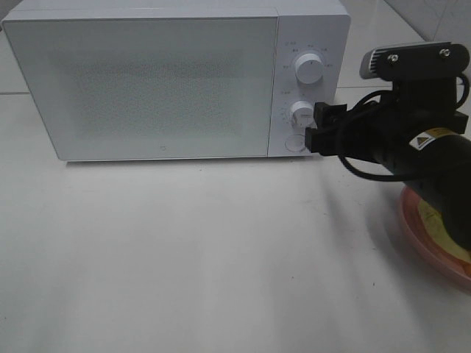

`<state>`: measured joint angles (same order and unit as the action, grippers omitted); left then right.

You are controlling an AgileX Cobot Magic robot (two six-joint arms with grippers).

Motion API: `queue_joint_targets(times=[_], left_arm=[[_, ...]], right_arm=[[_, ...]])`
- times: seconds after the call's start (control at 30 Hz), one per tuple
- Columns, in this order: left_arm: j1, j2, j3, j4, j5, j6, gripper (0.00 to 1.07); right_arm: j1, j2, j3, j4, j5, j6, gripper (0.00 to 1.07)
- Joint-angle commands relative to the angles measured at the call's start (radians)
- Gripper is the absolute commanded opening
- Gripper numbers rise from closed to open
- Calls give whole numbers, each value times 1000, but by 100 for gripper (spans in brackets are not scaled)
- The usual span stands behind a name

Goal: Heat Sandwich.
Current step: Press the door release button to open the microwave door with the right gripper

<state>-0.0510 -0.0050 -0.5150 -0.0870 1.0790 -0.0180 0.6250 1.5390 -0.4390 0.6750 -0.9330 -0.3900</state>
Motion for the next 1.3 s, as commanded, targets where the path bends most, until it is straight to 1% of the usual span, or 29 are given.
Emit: queue_joint_targets(times=[0.03,0.07,0.13,0.23,0.37,0.77,0.87,0.9,0.97,1.0,1.03,1.07,1.17,1.2,1.23,1.3], left_arm=[[2,-23,0,-4,-6,1,100],[2,-23,0,-4,-6,1,100],[2,-23,0,-4,-6,1,100],[2,-23,0,-4,-6,1,100],[2,-23,0,-4,-6,1,100],[2,-23,0,-4,-6,1,100],[2,-23,0,-4,-6,1,100],[2,-23,0,-4,-6,1,100],[2,-23,0,-4,-6,1,100],[2,-23,0,-4,-6,1,100],[2,-23,0,-4,-6,1,100],[2,-23,0,-4,-6,1,100],[2,-23,0,-4,-6,1,100],[2,-23,0,-4,-6,1,100],[2,-23,0,-4,-6,1,100],[2,-23,0,-4,-6,1,100]], right_arm=[[44,42,5,43,-72,-10,76],[67,67,5,67,-93,-4,76],[76,81,5,75,-103,0,76],[114,131,5,108,-134,2,76],[138,175,5,122,-155,9,76],[138,186,4,118,-149,79,76],[138,186,4,118,-149,205,76],[138,186,4,118,-149,205,76],[138,186,4,118,-149,369,76],[138,186,4,118,-149,421,76],[138,186,4,118,-149,421,76],[138,186,4,118,-149,557,76],[138,186,4,118,-149,753,76],[138,186,4,118,-149,753,76],[138,186,4,118,-148,894,75],[138,186,4,119,-148,1014,75]])
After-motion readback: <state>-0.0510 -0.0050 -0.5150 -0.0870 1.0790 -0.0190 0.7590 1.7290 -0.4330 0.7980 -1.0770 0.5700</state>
